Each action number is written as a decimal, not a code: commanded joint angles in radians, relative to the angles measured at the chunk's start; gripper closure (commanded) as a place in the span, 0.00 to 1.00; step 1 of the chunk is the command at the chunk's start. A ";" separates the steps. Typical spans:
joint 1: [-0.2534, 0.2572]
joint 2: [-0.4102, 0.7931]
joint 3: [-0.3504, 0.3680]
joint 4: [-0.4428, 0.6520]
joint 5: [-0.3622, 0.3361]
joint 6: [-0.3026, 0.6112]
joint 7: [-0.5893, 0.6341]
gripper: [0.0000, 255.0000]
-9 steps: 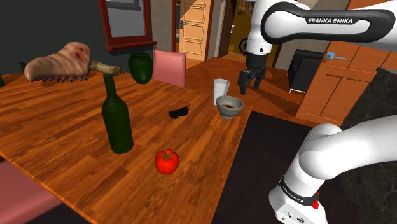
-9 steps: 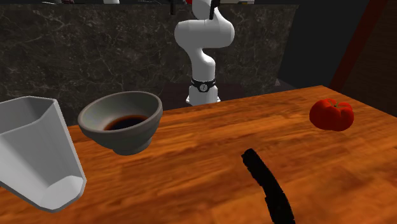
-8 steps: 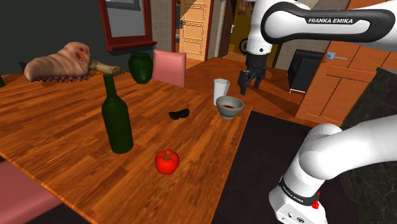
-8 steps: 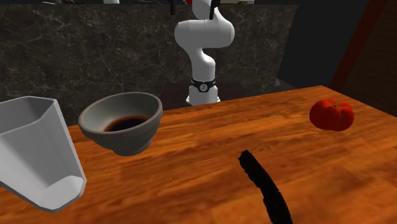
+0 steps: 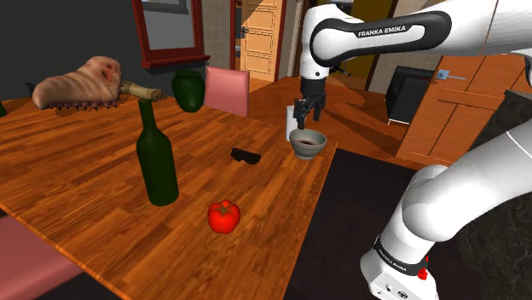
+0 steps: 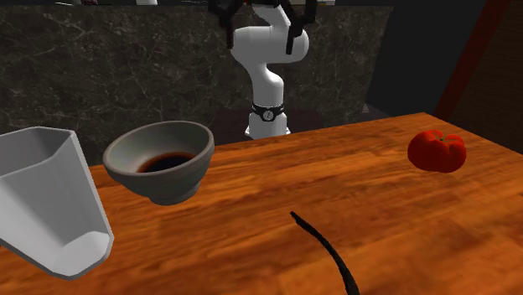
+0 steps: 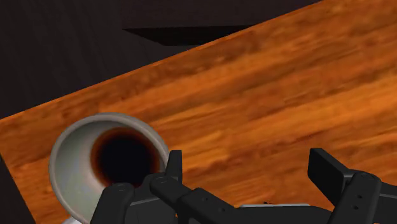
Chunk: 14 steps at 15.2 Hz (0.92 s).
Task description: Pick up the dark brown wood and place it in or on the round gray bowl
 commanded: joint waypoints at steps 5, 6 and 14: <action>0.033 0.255 0.004 0.163 0.014 0.055 -0.081 0.00; 0.038 0.296 0.006 0.193 0.016 0.060 -0.094 0.00; 0.071 0.620 0.036 0.467 0.028 0.060 -0.189 0.00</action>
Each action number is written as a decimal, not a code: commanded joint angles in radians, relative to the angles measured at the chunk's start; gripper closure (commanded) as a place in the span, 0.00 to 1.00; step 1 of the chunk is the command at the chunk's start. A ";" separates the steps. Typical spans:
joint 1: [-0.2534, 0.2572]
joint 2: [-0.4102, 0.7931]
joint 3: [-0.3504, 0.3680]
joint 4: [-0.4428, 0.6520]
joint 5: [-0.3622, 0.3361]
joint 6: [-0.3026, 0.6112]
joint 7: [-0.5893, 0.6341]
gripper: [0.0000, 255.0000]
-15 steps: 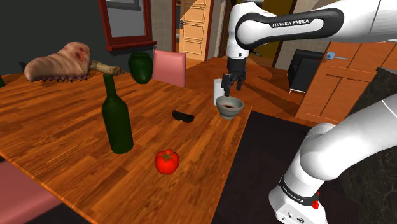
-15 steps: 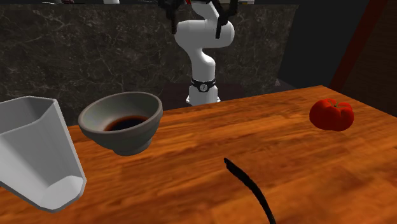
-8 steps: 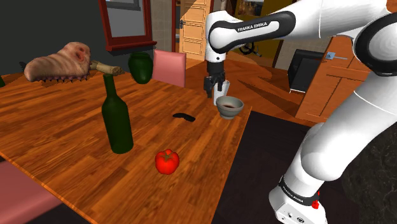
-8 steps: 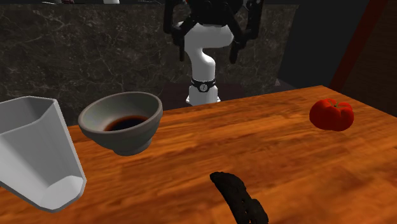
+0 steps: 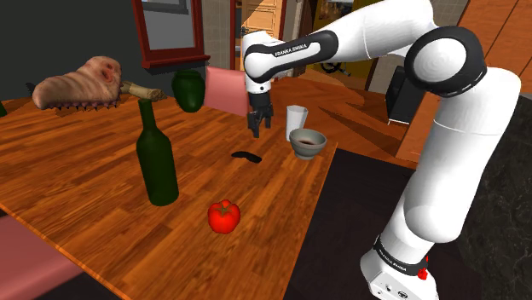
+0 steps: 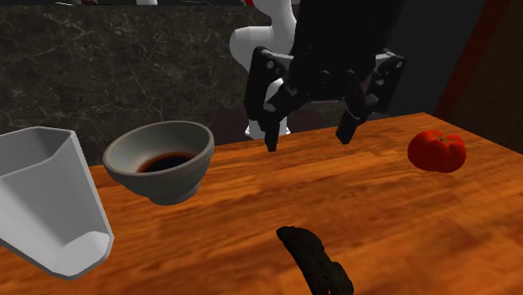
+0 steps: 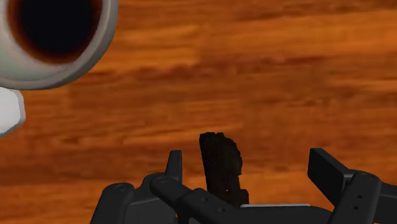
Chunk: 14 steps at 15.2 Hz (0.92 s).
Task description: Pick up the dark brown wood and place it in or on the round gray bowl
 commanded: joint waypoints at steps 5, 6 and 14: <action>0.027 0.246 0.031 0.246 -0.003 -0.038 -0.062 0.00; 0.032 0.288 0.036 0.294 -0.004 -0.049 -0.072 0.00; 0.042 0.381 0.046 0.333 -0.011 -0.010 -0.092 0.00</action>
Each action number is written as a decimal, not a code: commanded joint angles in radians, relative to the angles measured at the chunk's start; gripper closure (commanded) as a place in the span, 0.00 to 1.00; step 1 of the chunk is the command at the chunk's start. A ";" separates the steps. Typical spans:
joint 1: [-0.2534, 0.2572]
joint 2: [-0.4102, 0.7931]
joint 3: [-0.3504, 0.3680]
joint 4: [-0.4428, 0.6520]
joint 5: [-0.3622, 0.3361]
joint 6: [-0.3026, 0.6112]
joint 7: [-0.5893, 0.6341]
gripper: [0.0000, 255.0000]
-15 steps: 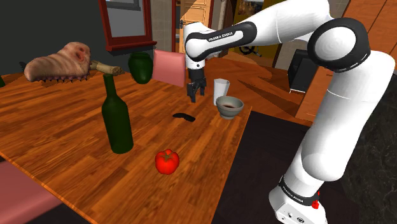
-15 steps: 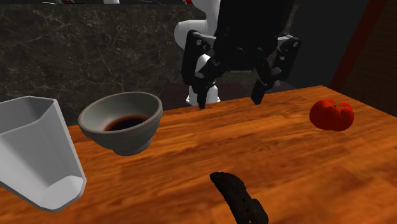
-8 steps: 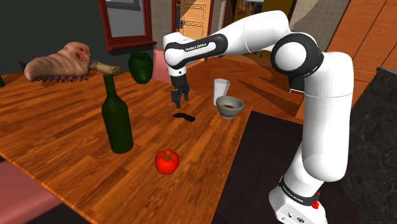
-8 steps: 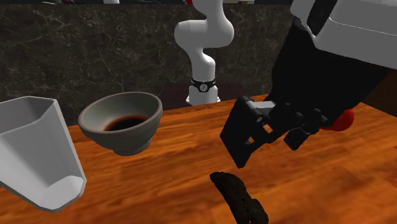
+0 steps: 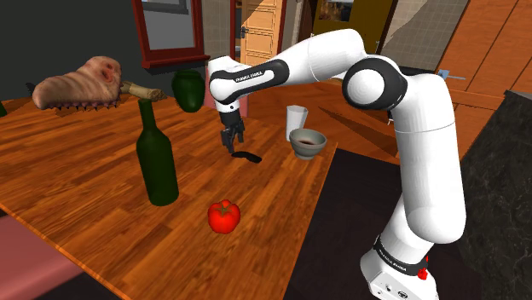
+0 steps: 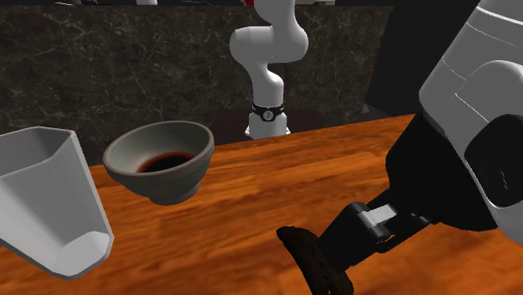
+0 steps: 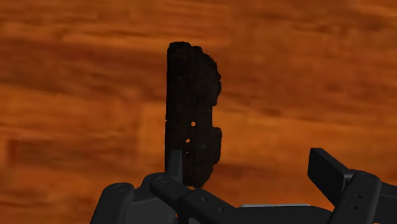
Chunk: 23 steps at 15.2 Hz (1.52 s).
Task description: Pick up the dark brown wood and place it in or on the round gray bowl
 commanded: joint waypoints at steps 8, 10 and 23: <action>-0.002 0.002 -0.001 -0.041 -0.001 0.044 0.001 0.00; -0.002 0.002 -0.001 -0.041 -0.001 0.044 0.001 0.00; -0.069 -0.119 0.001 -0.241 0.059 0.244 -0.074 0.00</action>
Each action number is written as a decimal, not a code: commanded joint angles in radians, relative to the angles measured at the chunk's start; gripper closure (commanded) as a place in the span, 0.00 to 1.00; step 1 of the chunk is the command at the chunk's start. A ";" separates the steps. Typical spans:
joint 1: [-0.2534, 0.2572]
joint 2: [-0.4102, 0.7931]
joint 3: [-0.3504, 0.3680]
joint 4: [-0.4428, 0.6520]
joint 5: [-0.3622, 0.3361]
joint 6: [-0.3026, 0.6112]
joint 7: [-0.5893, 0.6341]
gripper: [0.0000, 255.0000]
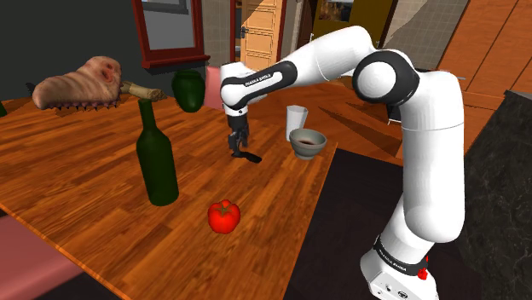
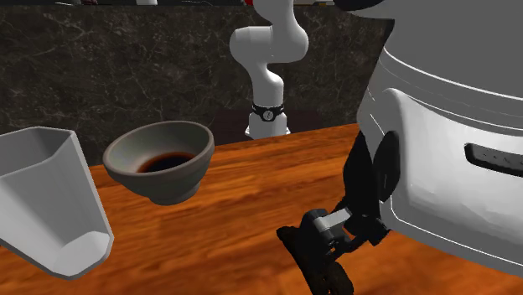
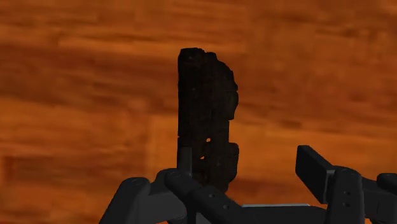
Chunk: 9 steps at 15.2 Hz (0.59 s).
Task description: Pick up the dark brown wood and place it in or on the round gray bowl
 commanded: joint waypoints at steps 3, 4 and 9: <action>-0.071 -0.107 0.001 -0.200 0.083 0.229 -0.101 0.00; -0.070 -0.101 0.001 -0.205 0.083 0.240 -0.101 0.00; -0.069 -0.064 0.001 -0.232 0.082 0.304 -0.101 0.00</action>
